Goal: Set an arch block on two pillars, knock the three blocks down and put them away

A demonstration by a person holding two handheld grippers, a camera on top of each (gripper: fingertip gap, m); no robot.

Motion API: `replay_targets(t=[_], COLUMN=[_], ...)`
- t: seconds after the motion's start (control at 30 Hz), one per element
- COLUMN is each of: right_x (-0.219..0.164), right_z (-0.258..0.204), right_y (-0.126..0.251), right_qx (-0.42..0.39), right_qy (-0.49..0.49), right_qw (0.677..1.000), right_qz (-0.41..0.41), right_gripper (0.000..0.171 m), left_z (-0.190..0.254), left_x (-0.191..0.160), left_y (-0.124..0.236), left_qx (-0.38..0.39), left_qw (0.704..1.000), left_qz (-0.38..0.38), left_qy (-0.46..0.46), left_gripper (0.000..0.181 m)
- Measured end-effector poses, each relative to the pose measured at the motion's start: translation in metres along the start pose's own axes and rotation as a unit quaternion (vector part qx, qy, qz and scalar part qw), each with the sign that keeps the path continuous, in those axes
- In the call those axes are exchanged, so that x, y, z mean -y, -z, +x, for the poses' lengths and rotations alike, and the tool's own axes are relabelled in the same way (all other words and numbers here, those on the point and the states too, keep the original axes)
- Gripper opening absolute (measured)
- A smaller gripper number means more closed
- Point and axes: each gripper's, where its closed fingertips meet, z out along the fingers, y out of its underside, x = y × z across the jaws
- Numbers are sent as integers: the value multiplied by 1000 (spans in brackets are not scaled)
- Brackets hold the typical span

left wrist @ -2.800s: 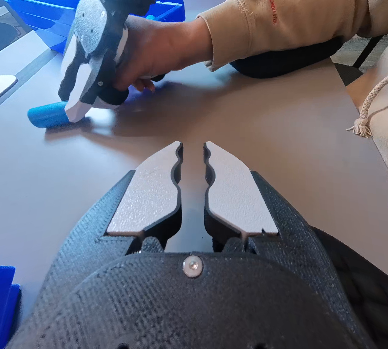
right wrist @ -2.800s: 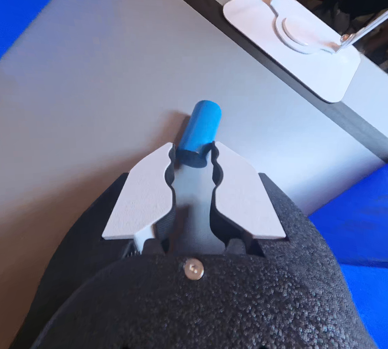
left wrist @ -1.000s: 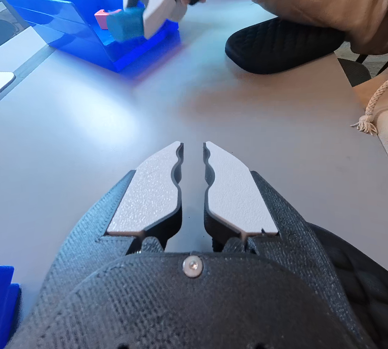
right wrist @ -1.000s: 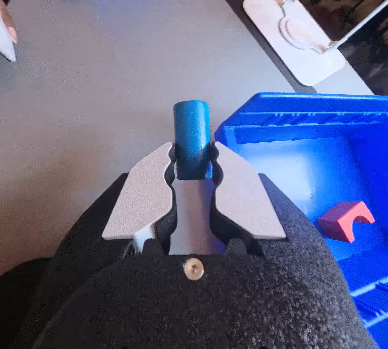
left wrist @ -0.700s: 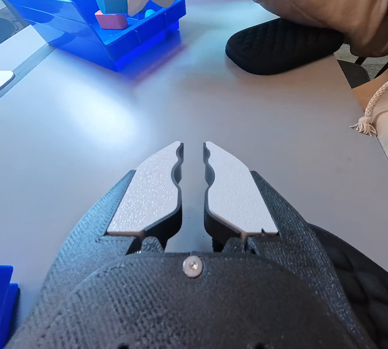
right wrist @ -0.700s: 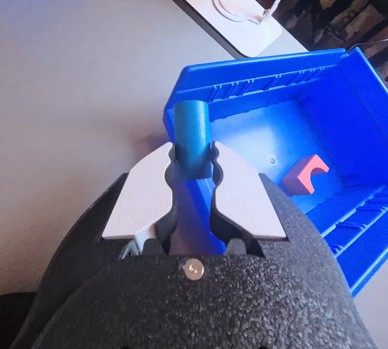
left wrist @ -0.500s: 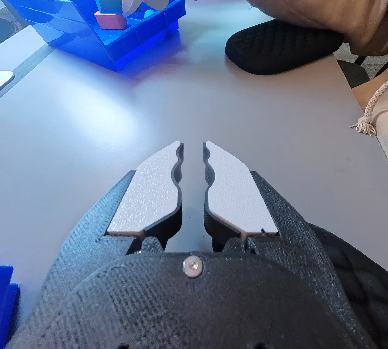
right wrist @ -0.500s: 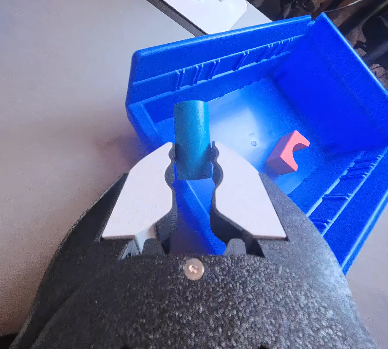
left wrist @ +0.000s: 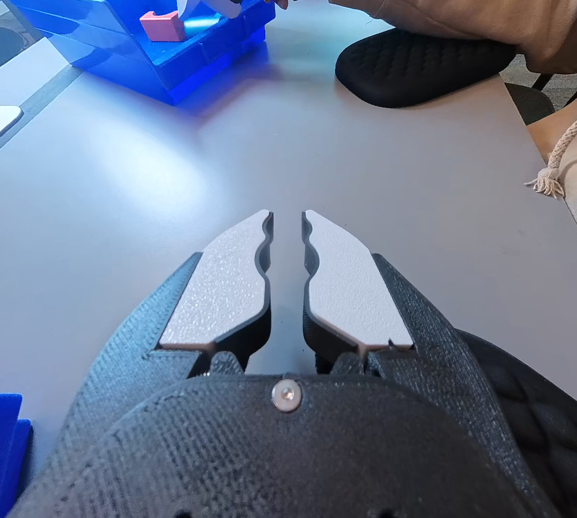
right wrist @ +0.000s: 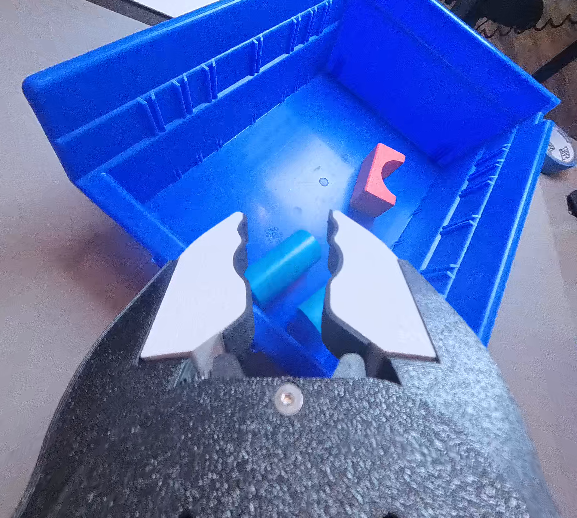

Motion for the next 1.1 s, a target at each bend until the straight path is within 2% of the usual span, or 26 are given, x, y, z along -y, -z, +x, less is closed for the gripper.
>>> replay_targets(t=[0.57,0.7,0.83,0.93,1.1], right_x=[6,15,30,34,27], right_z=[-9,-22,-52,-75,-103], right_y=[3,10,25,36,46], right_qx=[4,23,66,99,140], right_qy=[17,34,63,84,118], right_qw=[1000,998,992,986,976], right_qz=[16,39,85,106,116], right_gripper=[55,59,68,72,73], left_z=[0,-4,-34,-74,-146], left_x=[0,14,49,68,67], left_y=[0,8,44,91,177], left_qx=[0,15,83,162,281], left_qw=[1000,999,992,978,947], left_qz=[0,36,95,126,120], left_qy=[-1,-5,0,26,103], left_gripper=[17,15,19,22,29])
